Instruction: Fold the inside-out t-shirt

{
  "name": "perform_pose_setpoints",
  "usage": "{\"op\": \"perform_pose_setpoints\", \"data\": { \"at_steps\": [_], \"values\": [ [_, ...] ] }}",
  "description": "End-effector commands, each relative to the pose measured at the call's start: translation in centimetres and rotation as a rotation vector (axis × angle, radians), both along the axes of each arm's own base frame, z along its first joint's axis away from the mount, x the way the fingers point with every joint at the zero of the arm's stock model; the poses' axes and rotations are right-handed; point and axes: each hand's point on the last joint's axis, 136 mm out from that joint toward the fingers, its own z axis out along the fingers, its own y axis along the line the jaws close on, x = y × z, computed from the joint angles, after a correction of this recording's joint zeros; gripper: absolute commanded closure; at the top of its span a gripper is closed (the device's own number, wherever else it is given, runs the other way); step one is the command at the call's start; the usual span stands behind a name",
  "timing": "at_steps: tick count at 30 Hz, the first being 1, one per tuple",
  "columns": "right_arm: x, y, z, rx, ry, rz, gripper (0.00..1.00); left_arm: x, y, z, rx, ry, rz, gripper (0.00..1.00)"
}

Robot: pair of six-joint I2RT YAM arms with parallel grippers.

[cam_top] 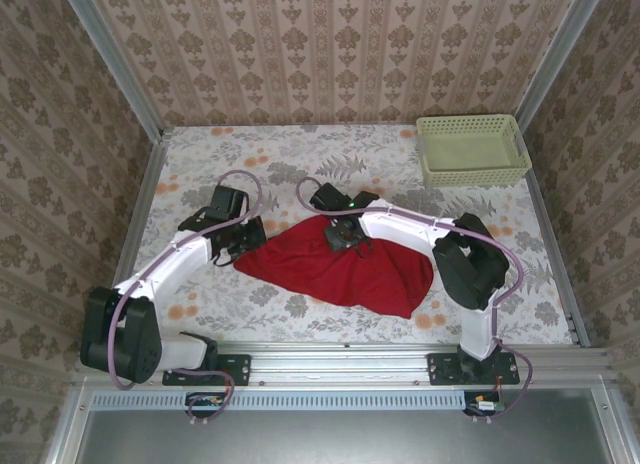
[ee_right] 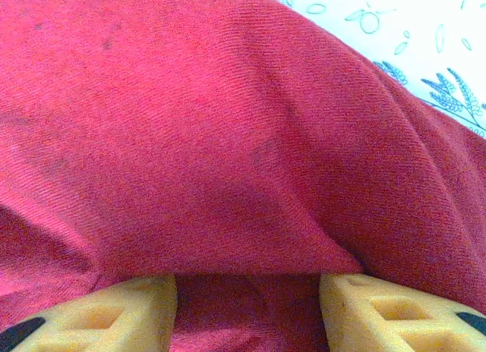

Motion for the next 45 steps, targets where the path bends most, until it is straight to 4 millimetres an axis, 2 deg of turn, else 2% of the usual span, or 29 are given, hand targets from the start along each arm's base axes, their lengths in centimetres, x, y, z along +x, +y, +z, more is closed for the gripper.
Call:
{"op": "perform_pose_setpoints", "data": {
  "at_steps": [1,4,6,8,10,14,17,19,22,26,29,31,34,38,39,41,42,43,45],
  "values": [
    [-0.2,0.3,-1.6,0.008,0.047,0.010,0.50,-0.1,-0.1,0.7,-0.023,-0.020,-0.006,1.00],
    [-0.2,1.3,-2.0,0.044,0.077,0.026,0.60,-0.2,0.0,0.6,-0.020,-0.022,0.000,1.00],
    [-0.3,1.7,-1.7,0.055,0.071,0.032,0.71,-0.2,0.1,0.6,-0.017,-0.021,-0.001,1.00],
    [-0.1,1.6,-0.6,0.055,0.039,0.028,0.90,-0.3,0.2,0.6,-0.009,-0.021,0.001,1.00],
    [-0.2,1.6,1.4,0.076,-0.006,0.031,1.00,-0.3,0.7,0.8,0.010,-0.029,0.008,1.00],
    [-1.4,1.7,7.5,0.177,-0.093,0.042,1.00,-0.1,2.1,1.4,0.061,-0.048,0.031,1.00],
    [-2.8,1.5,11.8,0.294,-0.142,0.039,1.00,0.2,3.8,2.5,0.104,-0.078,0.075,1.00],
    [-3.8,1.1,13.8,0.352,-0.161,0.037,1.00,0.2,5.3,3.5,0.127,-0.106,0.122,1.00],
    [-5.2,0.6,15.3,0.420,-0.158,0.027,1.00,0.1,7.0,5.0,0.146,-0.156,0.176,1.00],
    [-5.8,0.3,15.2,0.464,-0.148,-0.002,1.00,0.0,7.3,4.8,0.173,-0.131,0.156,1.00],
    [-5.1,0.5,13.1,0.443,-0.116,-0.042,1.00,-0.2,6.3,3.1,0.167,-0.056,0.092,1.00],
    [-4.5,2.2,11.2,0.454,-0.068,-0.036,1.00,-0.4,5.4,2.1,0.167,-0.017,0.042,0.92],
    [-3.1,4.7,8.9,0.444,-0.010,-0.033,1.00,-1.0,4.4,1.8,0.183,-0.021,-0.003,0.77],
    [-0.8,7.0,7.2,0.406,0.030,-0.045,1.00,-2.1,4.8,2.2,0.200,-0.041,0.011,0.59],
    [-0.2,7.4,6.9,0.395,0.037,-0.047,0.95,-2.4,4.8,2.4,0.197,-0.051,0.016,0.55],
    [0.3,8.1,6.5,0.381,0.051,-0.042,0.75,-3.0,4.3,3.1,0.186,-0.084,0.007,0.52],
    [0.4,8.3,6.5,0.378,0.055,-0.039,0.65,-3.1,3.5,3.6,0.165,-0.117,-0.017,0.51],
    [0.4,8.2,6.6,0.377,0.053,-0.038,0.60,-3.3,2.2,4.0,0.135,-0.149,-0.054,0.50],
    [0.2,7.4,7.3,0.377,0.030,-0.038,0.56,-3.8,-0.9,4.5,0.074,-0.197,-0.140,0.50]
  ]
}}
